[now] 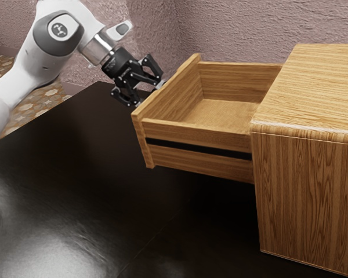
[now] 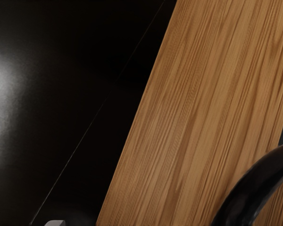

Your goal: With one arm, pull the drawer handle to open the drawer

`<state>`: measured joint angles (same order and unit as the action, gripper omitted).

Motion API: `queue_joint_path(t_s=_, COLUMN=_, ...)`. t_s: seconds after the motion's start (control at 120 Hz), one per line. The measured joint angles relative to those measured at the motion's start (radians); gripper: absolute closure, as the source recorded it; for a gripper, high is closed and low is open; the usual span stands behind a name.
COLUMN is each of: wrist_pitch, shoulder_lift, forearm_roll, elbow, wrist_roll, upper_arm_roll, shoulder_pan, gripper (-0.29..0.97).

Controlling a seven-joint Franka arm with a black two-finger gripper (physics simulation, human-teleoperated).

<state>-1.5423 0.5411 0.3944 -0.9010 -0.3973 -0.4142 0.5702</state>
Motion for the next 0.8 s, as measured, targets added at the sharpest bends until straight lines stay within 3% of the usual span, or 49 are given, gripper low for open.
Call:
queue_joint_path(t_s=0.183, wrist_pitch=0.003, shoulder_lift=-0.003, forearm_roll=-0.01, elbow=-0.003, wrist_roll=0.013, upper_arm_roll=-0.007, shoulder_pan=0.011, gripper=0.29)
queue_joint_path(t_s=0.35, wrist_pitch=0.012, shoulder_lift=-0.011, forearm_roll=-0.008, elbow=0.009, wrist_roll=0.021, upper_arm_roll=-0.028, shoulder_pan=0.015, gripper=0.21)
queue_joint_path(t_s=0.542, wrist_pitch=0.063, shoulder_lift=-0.113, forearm_roll=-0.022, elbow=0.067, wrist_roll=0.027, upper_arm_roll=-0.054, shoulder_pan=0.091, gripper=0.12)
queue_joint_path(t_s=0.633, wrist_pitch=0.066, shoulder_lift=-0.178, forearm_roll=-0.126, elbow=0.068, wrist_roll=0.055, upper_arm_roll=-0.065, shoulder_pan=0.034, gripper=0.08)
queue_joint_path(t_s=0.717, wrist_pitch=0.055, shoulder_lift=-0.247, forearm_roll=-0.325, elbow=0.059, wrist_roll=0.099, upper_arm_roll=-0.073, shoulder_pan=-0.124, gripper=0.05)
queue_joint_path(t_s=0.8, wrist_pitch=0.077, shoulder_lift=-0.283, forearm_roll=-0.437, elbow=0.046, wrist_roll=0.136, upper_arm_roll=-0.092, shoulder_pan=-0.185, gripper=0.04)
